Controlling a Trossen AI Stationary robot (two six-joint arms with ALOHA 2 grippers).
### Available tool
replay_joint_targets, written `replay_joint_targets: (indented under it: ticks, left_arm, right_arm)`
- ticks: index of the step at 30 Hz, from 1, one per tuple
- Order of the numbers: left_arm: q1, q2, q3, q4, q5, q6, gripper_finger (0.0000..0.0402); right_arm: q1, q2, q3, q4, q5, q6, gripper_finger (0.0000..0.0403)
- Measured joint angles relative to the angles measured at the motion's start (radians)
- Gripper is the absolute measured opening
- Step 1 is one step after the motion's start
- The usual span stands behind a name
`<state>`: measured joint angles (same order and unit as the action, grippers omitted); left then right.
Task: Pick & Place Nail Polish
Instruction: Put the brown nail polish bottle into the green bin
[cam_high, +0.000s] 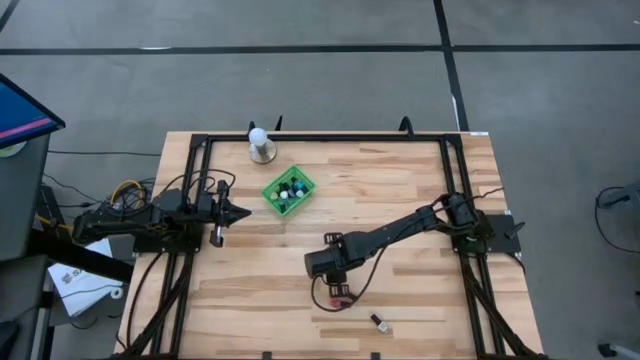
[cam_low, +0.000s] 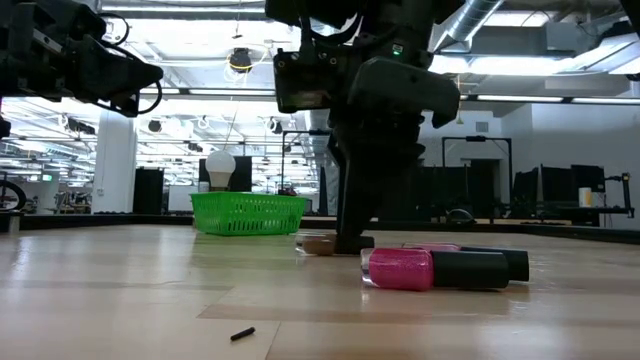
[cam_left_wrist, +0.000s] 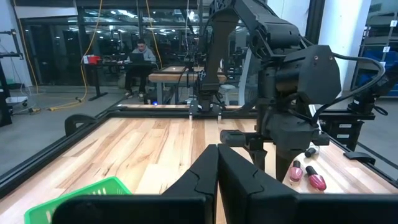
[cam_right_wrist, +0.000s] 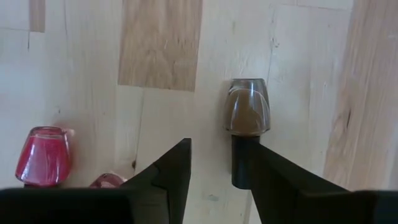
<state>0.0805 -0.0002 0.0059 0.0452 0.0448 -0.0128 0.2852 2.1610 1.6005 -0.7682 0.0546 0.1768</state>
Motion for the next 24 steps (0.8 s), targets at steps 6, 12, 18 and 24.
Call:
replay_joint_targets:
  ticks: [6,12,18,24]
  left_arm:
    - [0.000,0.000,0.000,0.000,0.000,0.000,0.0002]
    - [-0.001,0.000,0.000,0.000,0.001,0.000,0.0002]
    - [-0.001,0.000,0.000,0.000,0.001,0.000,0.0002]
    - [-0.001,0.000,0.000,0.000,0.001,0.000,0.0002]
  right_arm:
    - [0.000,-0.023,-0.004,-0.005,0.033,0.000,0.0137]
    - [-0.007,-0.024,-0.003,-0.008,0.059,0.000,0.0139]
    - [-0.018,-0.024,-0.029,0.000,0.126,-0.006,0.0141]
    - [-0.027,-0.026,-0.099,0.082,0.119,-0.019,0.0149]
